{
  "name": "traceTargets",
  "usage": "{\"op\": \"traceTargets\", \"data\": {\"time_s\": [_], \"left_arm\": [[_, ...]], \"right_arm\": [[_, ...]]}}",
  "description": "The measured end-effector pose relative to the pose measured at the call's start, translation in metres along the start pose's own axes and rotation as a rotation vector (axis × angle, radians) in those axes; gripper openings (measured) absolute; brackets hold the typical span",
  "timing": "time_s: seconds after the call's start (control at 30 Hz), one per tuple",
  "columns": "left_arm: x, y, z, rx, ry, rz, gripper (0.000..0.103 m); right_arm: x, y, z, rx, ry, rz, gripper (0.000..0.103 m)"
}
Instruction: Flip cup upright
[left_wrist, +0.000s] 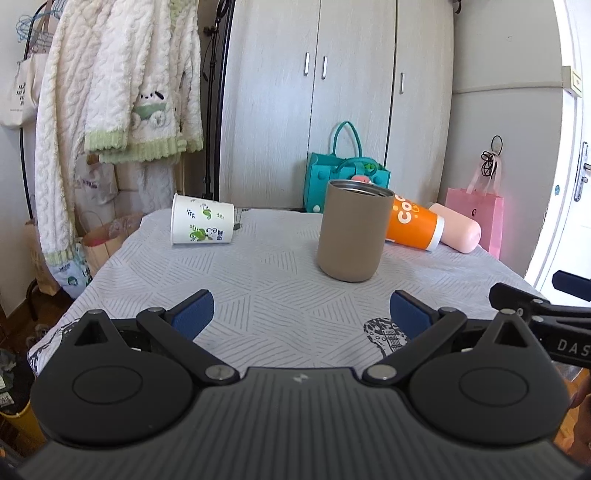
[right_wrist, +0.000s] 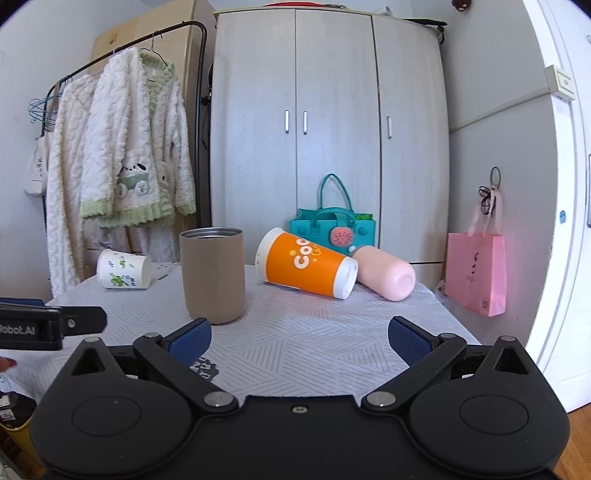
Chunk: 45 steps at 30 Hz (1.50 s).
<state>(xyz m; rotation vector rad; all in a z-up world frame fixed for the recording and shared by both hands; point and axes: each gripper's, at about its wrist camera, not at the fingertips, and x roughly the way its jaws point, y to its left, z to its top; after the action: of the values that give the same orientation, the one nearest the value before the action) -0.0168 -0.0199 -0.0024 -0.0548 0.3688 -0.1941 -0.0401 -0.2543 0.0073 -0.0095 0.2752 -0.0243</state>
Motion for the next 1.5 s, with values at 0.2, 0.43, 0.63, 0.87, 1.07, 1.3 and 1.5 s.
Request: {"op": "traceTargets", "data": {"time_s": [0.2, 0.43, 0.63, 0.87, 1.07, 1.3, 1.5], "left_arm": [[-0.001, -0.004, -0.005, 0.012, -0.005, -0.021, 0.103], [0.001, -0.007, -0.008, 0.012, -0.005, -0.007, 0.103], [0.005, -0.006, -0.012, 0.017, -0.002, 0.013, 0.103], [0.009, -0.001, -0.014, -0.004, 0.002, 0.041, 0.103], [0.008, -0.002, -0.015, 0.002, -0.007, 0.073, 0.103], [0.007, -0.002, -0.015, 0.005, 0.004, 0.075, 0.103], [0.007, -0.002, -0.015, 0.007, -0.001, 0.085, 0.103]], "right_arm": [[-0.004, 0.002, -0.001, -0.010, -0.011, -0.043, 0.103], [-0.004, 0.006, -0.004, -0.020, -0.013, -0.074, 0.103], [-0.001, 0.006, -0.006, -0.009, -0.010, -0.094, 0.103], [0.001, 0.004, -0.007, -0.006, -0.004, -0.118, 0.103], [-0.001, 0.005, -0.007, -0.014, 0.000, -0.123, 0.103], [-0.001, 0.006, -0.006, -0.019, 0.000, -0.127, 0.103], [-0.002, 0.005, -0.005, -0.012, -0.002, -0.137, 0.103]]}}
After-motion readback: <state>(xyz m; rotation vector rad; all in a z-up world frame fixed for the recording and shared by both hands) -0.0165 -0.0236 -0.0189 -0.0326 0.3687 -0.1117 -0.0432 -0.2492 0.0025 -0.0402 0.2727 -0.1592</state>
